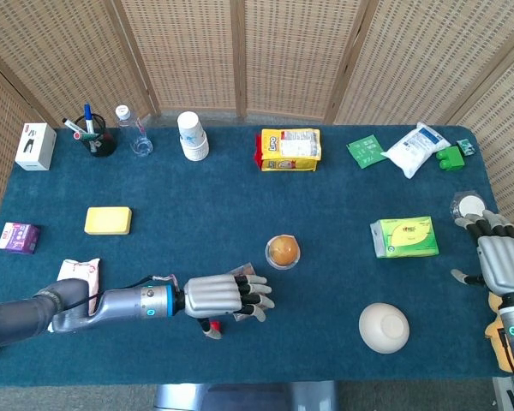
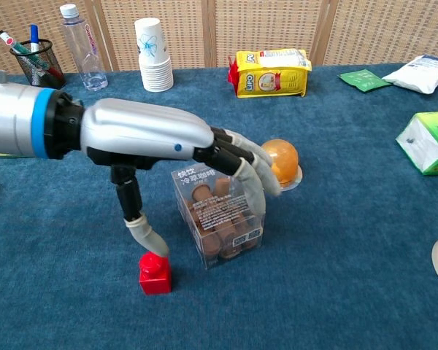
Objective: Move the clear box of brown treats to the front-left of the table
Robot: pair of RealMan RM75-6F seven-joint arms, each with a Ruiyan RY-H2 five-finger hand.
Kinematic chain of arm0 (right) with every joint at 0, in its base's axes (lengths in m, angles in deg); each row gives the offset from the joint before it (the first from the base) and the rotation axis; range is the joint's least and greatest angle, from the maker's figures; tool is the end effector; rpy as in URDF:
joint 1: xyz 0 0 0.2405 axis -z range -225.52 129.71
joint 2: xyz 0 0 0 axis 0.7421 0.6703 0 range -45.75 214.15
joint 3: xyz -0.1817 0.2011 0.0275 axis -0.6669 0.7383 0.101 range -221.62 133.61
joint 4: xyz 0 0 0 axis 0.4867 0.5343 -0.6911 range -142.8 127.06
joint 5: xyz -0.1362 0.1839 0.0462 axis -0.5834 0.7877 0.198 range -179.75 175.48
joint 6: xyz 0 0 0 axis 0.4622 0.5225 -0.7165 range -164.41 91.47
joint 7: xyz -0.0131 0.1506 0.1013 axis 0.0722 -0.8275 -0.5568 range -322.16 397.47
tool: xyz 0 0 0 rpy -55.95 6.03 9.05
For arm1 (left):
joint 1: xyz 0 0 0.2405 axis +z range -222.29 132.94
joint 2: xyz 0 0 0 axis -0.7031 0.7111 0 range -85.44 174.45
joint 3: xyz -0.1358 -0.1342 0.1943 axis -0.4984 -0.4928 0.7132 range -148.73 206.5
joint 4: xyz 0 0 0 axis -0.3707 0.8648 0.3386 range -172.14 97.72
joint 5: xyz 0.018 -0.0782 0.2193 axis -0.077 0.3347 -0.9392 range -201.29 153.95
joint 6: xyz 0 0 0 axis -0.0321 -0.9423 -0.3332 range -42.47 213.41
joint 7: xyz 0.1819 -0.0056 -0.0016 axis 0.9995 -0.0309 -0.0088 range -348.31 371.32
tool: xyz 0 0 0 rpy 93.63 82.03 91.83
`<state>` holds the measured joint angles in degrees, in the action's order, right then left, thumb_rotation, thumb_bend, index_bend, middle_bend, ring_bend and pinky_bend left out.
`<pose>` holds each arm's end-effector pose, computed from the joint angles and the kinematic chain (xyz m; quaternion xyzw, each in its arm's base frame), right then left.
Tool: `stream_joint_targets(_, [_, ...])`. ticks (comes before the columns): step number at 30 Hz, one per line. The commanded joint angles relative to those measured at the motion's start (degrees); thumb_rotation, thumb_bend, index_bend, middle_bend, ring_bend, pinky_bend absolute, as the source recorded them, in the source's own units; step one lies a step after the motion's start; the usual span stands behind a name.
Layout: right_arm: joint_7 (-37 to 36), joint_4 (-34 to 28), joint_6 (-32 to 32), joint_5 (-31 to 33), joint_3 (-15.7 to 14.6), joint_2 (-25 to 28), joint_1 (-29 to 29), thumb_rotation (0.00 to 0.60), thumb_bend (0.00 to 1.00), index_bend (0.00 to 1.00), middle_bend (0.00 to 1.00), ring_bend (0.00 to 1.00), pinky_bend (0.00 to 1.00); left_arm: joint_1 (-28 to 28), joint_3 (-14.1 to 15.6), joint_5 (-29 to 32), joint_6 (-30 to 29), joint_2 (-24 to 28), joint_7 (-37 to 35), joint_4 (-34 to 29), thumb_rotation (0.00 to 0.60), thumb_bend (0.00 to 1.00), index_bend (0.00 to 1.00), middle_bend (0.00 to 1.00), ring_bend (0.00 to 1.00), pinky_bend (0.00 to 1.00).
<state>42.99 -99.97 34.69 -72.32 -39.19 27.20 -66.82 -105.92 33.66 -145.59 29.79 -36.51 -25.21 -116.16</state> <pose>-0.3376 -0.3124 0.1803 0.6209 -0.3728 0.3056 0.6182 -0.0634 0.3200 -0.0692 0.9070 0.2116 0.3639 0.0143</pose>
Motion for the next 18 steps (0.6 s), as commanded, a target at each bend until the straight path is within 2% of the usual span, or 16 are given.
stream_joint_targets(1, [-0.39, 0.19, 0.03, -0.15, 0.21, 0.09, 0.31, 0.600, 0.01, 0.22, 0.21, 0.09, 0.15, -1.45, 0.79, 0.53, 0.40, -1.18, 0.05, 0.63, 0.600, 0.16, 0.26, 0.17, 0.02, 0.00])
stream_joint_targets(9, [-1.86, 0.53, 0.28, -0.70, 0.92, 0.32, 1.26, 0.600, 0.01, 0.22, 0.21, 0.09, 0.15, -4.23, 1.94, 1.75, 2.04, -2.67, 5.03, 1.94, 0.600, 0.16, 0.31, 0.20, 0.03, 0.00])
stream_joint_targets(18, [-3.04, 0.60, 0.50, -0.92, 1.57, 0.61, 2.14, 0.600, 0.01, 0.22, 0.21, 0.09, 0.15, -7.25, 2.49, 4.82, 5.03, -3.41, 5.92, 1.96, 0.600, 0.16, 0.33, 0.20, 0.03, 0.00])
